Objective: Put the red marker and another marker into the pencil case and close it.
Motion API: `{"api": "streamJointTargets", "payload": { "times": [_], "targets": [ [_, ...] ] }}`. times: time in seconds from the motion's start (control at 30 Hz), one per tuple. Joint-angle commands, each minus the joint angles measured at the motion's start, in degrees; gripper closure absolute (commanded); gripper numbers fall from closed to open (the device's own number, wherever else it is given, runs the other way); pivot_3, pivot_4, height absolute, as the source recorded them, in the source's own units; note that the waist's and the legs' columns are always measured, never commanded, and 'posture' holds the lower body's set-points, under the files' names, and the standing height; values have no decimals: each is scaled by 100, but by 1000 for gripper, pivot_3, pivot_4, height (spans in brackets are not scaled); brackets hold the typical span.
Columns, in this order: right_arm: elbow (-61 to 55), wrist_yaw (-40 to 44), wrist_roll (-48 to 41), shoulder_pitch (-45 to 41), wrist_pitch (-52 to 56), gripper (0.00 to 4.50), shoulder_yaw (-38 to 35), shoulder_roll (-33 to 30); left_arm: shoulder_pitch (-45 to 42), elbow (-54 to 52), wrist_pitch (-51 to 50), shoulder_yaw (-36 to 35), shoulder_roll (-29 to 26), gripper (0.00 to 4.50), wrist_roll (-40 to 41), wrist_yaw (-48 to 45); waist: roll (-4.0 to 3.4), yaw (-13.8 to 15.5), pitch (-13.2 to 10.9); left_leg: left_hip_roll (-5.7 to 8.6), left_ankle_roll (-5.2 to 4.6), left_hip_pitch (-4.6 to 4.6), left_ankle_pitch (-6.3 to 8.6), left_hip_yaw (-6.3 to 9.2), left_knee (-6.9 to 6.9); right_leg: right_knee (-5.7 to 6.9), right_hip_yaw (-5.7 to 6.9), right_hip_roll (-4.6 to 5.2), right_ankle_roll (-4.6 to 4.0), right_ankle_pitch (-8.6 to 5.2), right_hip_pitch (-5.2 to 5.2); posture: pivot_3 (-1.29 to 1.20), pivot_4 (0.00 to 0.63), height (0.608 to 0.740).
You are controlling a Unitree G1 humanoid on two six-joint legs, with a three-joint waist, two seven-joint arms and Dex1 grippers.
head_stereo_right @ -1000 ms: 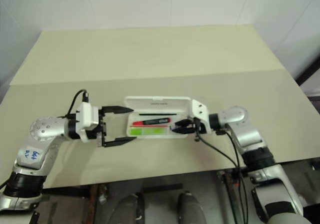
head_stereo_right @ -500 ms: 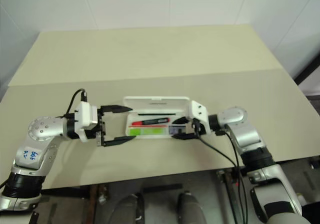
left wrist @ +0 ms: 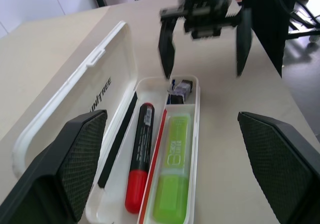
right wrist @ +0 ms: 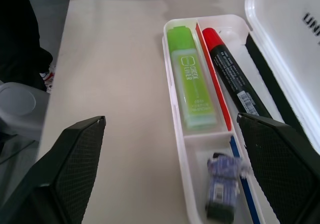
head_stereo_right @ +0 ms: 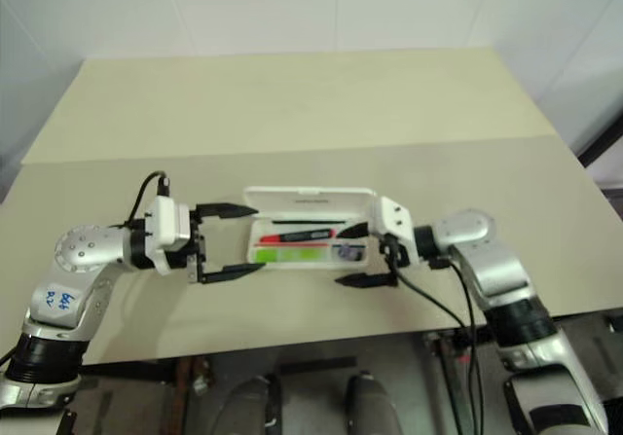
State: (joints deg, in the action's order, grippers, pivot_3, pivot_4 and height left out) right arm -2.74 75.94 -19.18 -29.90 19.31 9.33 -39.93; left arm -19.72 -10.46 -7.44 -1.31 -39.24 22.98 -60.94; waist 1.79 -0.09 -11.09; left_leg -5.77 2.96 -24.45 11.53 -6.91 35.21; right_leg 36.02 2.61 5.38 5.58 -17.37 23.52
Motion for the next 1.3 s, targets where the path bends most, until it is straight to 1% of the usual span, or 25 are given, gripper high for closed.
{"api": "streamJointTargets", "payload": {
  "times": [0.03, 0.1, 0.27, 0.3, 0.37, 0.4, 0.43, 0.73, 0.77, 1.0, 1.1, 1.17, 1.23, 1.3],
  "targets": [
    [-580, -95, -297, 343, 225, 50, -519, -349, 49, -153, 9, -206, -44, 0, 102, 60, 0, -1, 0, 0, 0, 0, 0, 0, 0, 0, 0, 0, 0, 0, 0, 0, 150, 740],
    [-912, -284, -544, 733, 459, 50, -1018, -573, 112, -196, -106, -368, -58, 0, 243, 123, 0, 2, 0, -1, 0, 0, 0, 3, -2, 1, 0, 0, -1, -1, 1, 0, 150, 740],
    [-1318, -594, -869, 1197, 658, 50, -1676, -784, 211, -275, -192, -514, -91, 0, 348, 91, 0, -29, 0, -1, 0, 3, 0, 3, -2, 0, -2, -1, -2, -1, -1, 0, 150, 740],
    [-1369, -699, -931, 1274, 696, 17, -1867, -806, 235, -287, -234, -563, -91, 195, 428, 72, 0, -29, 0, -1, 0, 4, 0, 3, -2, 0, -2, -1, -2, -1, -1, 0, 150, 740],
    [-1396, -888, -996, 1382, 651, 0, -2210, -815, 259, -271, -313, -637, -111, 626, 574, 9, 0, -16, 0, -2, 0, 4, 0, 6, -2, 2, -1, -3, -3, -1, -1, 0, 150, 740],
    [-1412, -958, -1002, 1408, 586, 0, -2304, -797, 265, -251, -325, -655, -126, 908, 612, -39, 0, -11, 0, -2, 0, 4, 0, 5, -2, 1, -1, -2, -3, -1, -1, 0, 150, 740],
    [-1416, -1036, -979, 1407, 518, 0, -2343, -772, 264, -236, -338, -660, -138, 1308, 650, -99, 0, -11, 0, -1, 0, 4, 0, 5, -1, 0, -1, -1, -3, -1, -2, 0, 150, 740],
    [-1446, -1325, -975, 1292, 445, 0, -2211, -758, 247, -147, -367, -739, -136, 4318, 744, -214, 0, -14, 0, 0, 0, 4, 0, 4, -1, -2, -1, -1, -2, -1, -3, 0, 150, 740],
    [-1440, -1341, -970, 1280, 439, 0, -2193, -759, 245, -131, -361, -774, -123, 4463, 744, -167, 0, -14, 0, 0, 0, 4, 0, 4, -1, -2, -1, -1, -2, -1, -3, 0, 150, 740],
    [-1375, -1408, -901, 1159, 400, 0, -2030, -722, -162, 227, -640, -1219, 161, 4463, 856, 671, 0, -11, 0, 0, -2, 4, -1, 6, 0, 1, -1, -1, -1, 0, -4, 0, 150, 740],
    [-1348, -1431, -870, 1118, 366, 0, -1936, -711, -353, 394, -672, -1268, 195, 4463, 737, 921, 0, -9, 0, 0, -2, 4, -2, 5, 1, 1, -1, -1, 0, 0, -5, 0, 150, 740],
    [-1339, -1467, -868, 1072, 354, 0, -1872, -685, -510, 631, -584, -1131, 175, 4463, 410, 1100, 0, -5, 0, 1, -2, 4, -1, 4, 0, 1, -2, -1, 1, 0, -4, 0, 150, 740],
    [-1333, -1489, -866, 1038, 345, 0, -1829, -662, -630, 792, -626, -1025, 198, 4463, 299, 1170, 0, -9, 0, 1, -2, 3, -2, 4, 0, 1, -1, -2, 1, 1, -4, 0, 150, 740],
    [-1344, -1507, -870, 1009, 346, 0, -1796, -638, -726, 962, -631, -727, 188, 4463, 15, 1160, 0, -3, 0, 1, -2, 4, -2, 4, 0, 1, -1, -3, 1, 1, -4, 0, 150, 740]
  ]
}}
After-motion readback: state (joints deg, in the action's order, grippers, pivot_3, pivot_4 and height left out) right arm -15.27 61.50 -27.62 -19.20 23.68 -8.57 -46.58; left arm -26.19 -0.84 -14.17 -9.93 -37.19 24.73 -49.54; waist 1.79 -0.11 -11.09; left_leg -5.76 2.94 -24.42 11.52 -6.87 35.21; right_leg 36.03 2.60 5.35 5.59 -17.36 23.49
